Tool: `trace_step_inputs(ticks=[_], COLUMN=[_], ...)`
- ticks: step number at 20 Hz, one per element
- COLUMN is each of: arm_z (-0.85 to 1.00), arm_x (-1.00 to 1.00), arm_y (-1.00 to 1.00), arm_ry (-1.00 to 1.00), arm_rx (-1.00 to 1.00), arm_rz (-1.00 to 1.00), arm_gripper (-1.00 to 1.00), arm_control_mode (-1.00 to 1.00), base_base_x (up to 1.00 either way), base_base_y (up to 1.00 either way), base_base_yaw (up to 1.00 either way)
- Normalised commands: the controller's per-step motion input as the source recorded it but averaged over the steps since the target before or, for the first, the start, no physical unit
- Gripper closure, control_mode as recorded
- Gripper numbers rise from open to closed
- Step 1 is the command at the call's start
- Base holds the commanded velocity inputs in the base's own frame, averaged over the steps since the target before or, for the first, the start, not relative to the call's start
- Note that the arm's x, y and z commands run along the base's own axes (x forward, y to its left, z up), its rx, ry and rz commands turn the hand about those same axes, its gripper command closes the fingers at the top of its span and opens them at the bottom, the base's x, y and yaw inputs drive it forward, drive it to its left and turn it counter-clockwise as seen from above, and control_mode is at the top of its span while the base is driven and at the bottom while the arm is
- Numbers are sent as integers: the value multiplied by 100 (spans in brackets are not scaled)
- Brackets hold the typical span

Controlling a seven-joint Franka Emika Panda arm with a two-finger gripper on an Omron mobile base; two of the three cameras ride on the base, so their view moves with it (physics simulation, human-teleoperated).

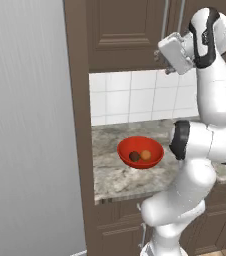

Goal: Open the cabinet. Pick the apple and tangerine from the cabinet and place them into the bowl. Then close the cabinet.

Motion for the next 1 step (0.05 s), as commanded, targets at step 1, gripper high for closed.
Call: trace_step_inputs(ticks=[1], arm_z=[-100], arm_x=[100], arm_y=[-31], arm_ry=[-19], arm_rx=[-5], arm_rz=[0], arm_gripper=[-100], arm_control_mode=[-100], base_base_x=[0], base_base_y=[0], base_base_yaw=[0])
